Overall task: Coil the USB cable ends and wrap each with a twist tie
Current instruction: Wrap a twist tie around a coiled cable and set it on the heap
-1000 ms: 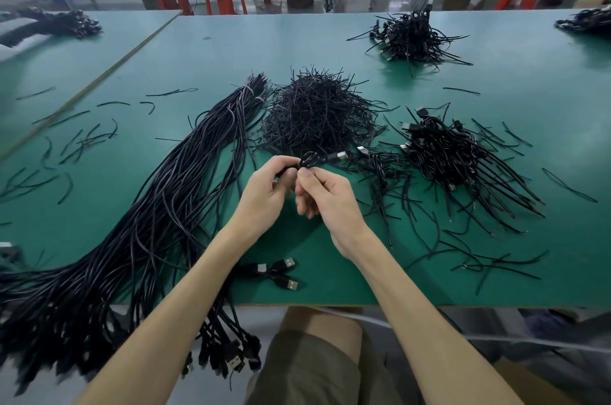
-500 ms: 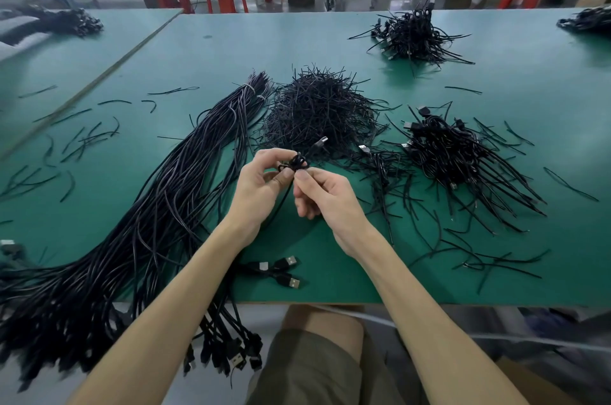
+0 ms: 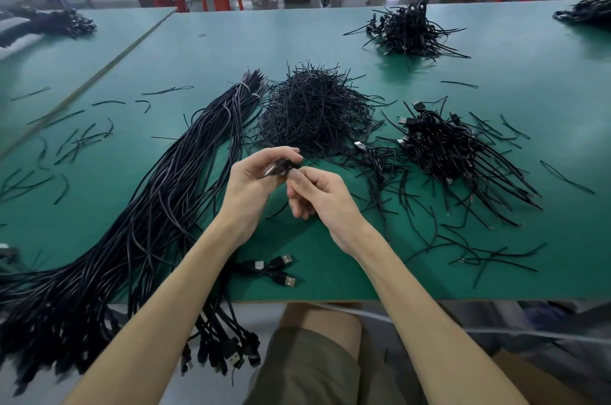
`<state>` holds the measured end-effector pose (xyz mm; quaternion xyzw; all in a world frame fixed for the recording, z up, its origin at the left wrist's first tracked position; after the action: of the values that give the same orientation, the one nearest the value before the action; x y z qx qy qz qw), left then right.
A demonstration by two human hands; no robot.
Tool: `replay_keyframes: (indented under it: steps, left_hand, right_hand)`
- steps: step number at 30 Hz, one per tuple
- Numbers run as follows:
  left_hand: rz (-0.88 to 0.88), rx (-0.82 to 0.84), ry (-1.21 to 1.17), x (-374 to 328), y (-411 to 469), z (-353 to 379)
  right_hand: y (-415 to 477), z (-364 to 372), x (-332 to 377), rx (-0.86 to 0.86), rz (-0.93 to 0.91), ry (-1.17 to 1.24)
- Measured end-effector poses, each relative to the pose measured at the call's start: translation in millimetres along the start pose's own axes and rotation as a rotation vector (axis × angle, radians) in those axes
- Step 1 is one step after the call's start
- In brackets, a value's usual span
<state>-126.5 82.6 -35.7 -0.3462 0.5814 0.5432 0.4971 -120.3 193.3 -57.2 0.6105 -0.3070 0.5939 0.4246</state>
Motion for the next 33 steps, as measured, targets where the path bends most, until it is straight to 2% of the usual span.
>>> replay_keyframes:
  steps: [2, 5, 10, 17, 27, 33]
  left_hand:
    - [-0.011, 0.026, -0.133, -1, 0, 1]
    - [-0.058, 0.031, -0.205, 4, 1, 2]
    - [-0.167, -0.032, -0.346, 14, 3, -7]
    - [-0.140, 0.186, -0.189, 9, 2, 16]
    - [-0.204, 0.100, -0.162, 22, -1, 4]
    - [-0.071, 0.054, -0.064, 12, 0, -5]
  right_hand:
    - [1, 2, -1, 0.006, 0.001, -0.022]
    - [1, 2, 0, 0.001, -0.007, -0.022]
    - [1, 2, -1, 0.001, 0.000, -0.033]
    - [0, -5, -2, -0.072, 0.001, 0.002]
    - [-1, -7, -2, -0.098, -0.013, 0.019]
    - [-2, -10, 0, -0.112, -0.019, 0.041]
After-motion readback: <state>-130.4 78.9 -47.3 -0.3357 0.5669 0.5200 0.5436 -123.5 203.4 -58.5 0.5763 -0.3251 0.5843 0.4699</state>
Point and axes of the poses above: each hand's wrist, its own y-axis towards the middle knuckle, its own z-axis out of the palm, x = y × z, the point moved 10 cm from there along y, towards the middle knuckle, and after that the axes turned 6 degrees about x, right-handed, at the moved point
